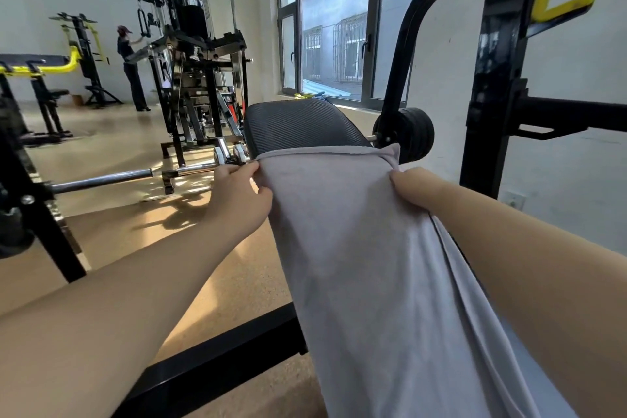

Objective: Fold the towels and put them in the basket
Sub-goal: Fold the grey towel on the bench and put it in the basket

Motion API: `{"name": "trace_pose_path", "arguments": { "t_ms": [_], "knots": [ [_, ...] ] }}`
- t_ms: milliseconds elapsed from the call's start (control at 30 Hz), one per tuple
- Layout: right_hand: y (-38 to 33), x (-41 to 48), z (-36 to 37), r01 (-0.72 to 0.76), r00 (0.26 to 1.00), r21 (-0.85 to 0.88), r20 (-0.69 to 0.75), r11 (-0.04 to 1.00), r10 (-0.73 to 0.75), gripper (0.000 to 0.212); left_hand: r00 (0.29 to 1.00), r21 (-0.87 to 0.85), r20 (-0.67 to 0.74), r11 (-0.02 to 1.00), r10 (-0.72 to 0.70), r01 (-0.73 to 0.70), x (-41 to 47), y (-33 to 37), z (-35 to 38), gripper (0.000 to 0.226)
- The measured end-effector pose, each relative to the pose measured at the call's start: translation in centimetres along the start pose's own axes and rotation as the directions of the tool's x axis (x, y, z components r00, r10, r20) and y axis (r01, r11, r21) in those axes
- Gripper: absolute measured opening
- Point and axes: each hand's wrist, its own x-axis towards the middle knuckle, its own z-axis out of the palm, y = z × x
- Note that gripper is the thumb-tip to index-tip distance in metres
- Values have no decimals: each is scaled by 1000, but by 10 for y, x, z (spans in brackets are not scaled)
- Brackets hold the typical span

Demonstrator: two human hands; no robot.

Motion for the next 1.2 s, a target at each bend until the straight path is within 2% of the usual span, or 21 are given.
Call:
{"name": "trace_pose_path", "arguments": {
  "t_ms": [67, 200, 333, 467, 633, 733, 933, 1200],
  "knots": [
    [9, -7, -4, 11, 1000, 4, 7, 1000, -11, 51, 1000, -25, -26, 1000, 0, 0, -5, 1, 0, 58],
    [24, -24, -14, 91, 991, 10, -98, 996, -90, 37, 989, 1, -116, 996, 88, -89, -18, 9, 0, 52],
    [36, -43, -23, 163, 977, -27, -138, 986, -165, 32, 984, 50, -111, 989, 142, -137, -34, 24, 0, 46],
    [48, -72, -31, 196, 975, -77, -92, 978, -203, 40, 975, 76, -14, 973, 221, -220, -55, 39, 4, 40],
    [66, -115, -30, 283, 958, -169, 106, 944, -268, 47, 957, 77, 141, 961, 254, -266, -84, 62, 17, 36],
    [78, -141, -27, 269, 957, -185, 165, 945, -240, 56, 925, 58, 241, 947, 294, -316, -106, 73, 27, 32],
    [105, -200, -20, 235, 953, -261, 252, 936, -169, 93, 852, 65, 373, 906, 368, -419, -156, 88, 48, 33],
    [149, -260, -20, 159, 935, -268, 350, 950, -57, 110, 794, 79, 495, 892, 353, -446, -211, 106, 68, 36]
  ]
}}
